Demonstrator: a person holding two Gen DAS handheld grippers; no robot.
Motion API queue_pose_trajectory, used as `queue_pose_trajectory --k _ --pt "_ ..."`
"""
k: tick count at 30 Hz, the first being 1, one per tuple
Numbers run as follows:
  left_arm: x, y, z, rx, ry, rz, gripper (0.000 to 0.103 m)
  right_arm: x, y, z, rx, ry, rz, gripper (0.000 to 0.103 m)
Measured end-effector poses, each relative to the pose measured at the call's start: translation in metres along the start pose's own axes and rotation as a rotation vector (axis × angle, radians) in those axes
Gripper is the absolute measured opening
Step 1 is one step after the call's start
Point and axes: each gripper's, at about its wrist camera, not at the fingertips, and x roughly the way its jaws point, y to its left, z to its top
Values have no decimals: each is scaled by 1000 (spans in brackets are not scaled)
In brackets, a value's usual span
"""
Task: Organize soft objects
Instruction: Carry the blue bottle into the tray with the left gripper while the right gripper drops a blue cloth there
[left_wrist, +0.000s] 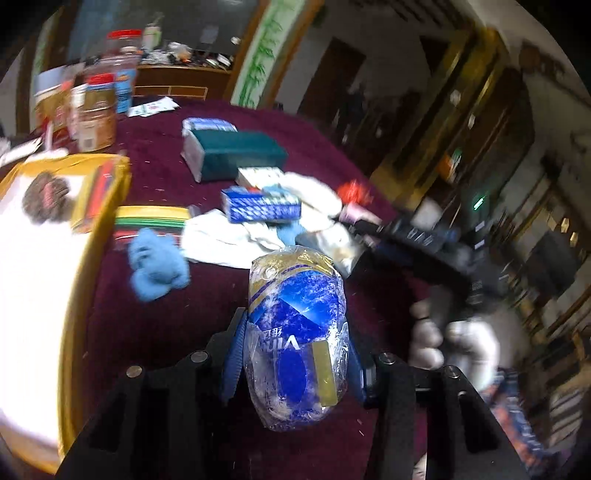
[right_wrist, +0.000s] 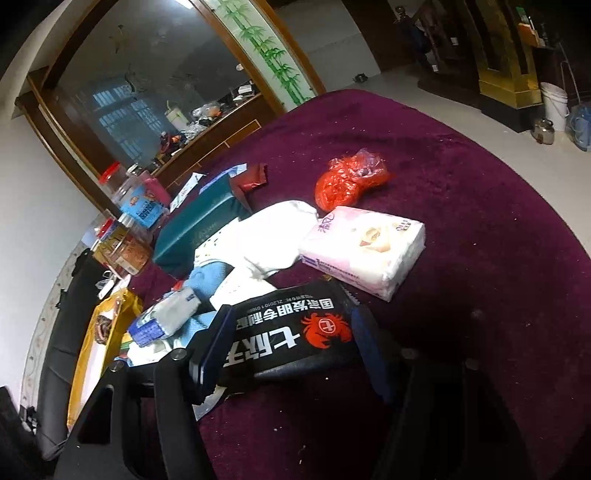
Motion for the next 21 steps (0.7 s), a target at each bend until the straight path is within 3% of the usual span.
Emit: queue_pose_trajectory --k 6,13,21 --pt "-62 34 -8 -94 -108 -16 50 -11 15 -5 -58 -36 -85 64" --pt "-110 93 -30 -223 -205 -2 50 -27 101 -29 -294 29 1 64" --pt "-163 149 -55 -316 -292 111 50 -1 161 -36 -335 153 85 61"
